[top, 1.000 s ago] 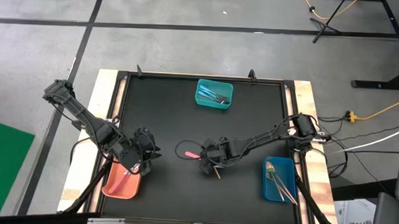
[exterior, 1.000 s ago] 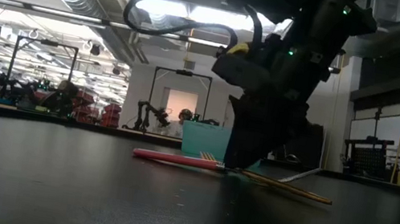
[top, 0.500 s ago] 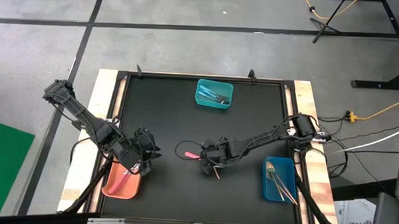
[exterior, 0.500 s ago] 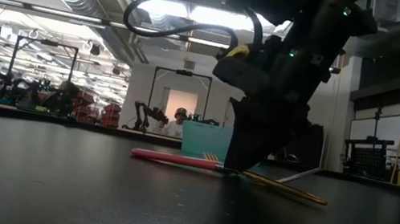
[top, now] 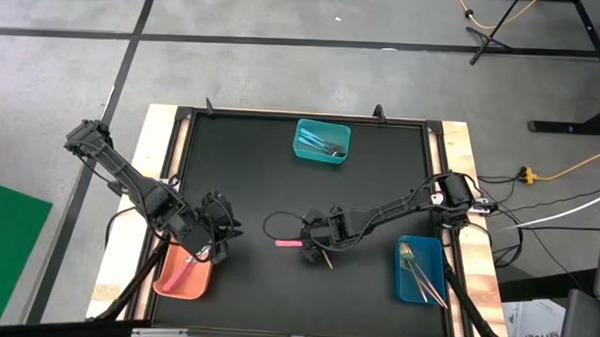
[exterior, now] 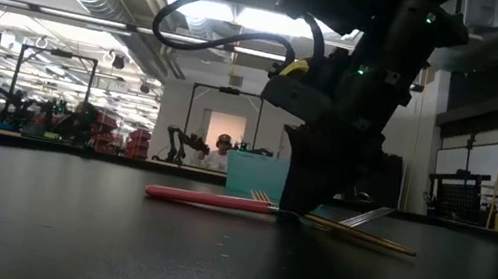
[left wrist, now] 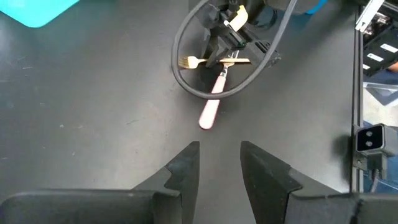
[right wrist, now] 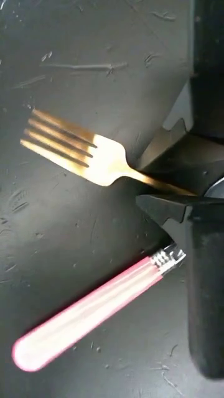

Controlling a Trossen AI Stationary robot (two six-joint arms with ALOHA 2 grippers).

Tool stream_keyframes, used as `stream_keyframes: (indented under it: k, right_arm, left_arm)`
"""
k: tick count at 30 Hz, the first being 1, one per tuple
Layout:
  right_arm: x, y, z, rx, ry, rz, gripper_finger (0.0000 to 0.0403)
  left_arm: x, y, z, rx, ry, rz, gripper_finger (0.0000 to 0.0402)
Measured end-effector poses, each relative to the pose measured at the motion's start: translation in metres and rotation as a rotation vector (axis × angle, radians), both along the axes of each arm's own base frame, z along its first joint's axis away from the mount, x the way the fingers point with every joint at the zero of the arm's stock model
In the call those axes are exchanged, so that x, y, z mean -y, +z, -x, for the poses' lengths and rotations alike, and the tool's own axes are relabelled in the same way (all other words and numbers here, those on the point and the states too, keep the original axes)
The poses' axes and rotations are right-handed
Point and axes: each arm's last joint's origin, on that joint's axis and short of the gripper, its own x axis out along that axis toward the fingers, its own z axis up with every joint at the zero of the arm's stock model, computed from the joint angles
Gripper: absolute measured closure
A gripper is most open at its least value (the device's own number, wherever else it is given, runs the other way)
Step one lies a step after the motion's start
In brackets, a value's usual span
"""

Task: Sort silverware by color (type)
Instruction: Put the gold fork into the blue bin

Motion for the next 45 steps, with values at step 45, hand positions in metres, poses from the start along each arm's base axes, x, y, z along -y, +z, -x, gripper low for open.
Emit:
stream_keyframes:
  k: [45]
  right_arm:
    - [0.009, 0.14, 0.088, -0.043, 0.051, -0.354, 0.0402]
  left_arm:
    - [-0.009, -0.024, -0.033, -0.005, 0.147, -0.261, 0.0292]
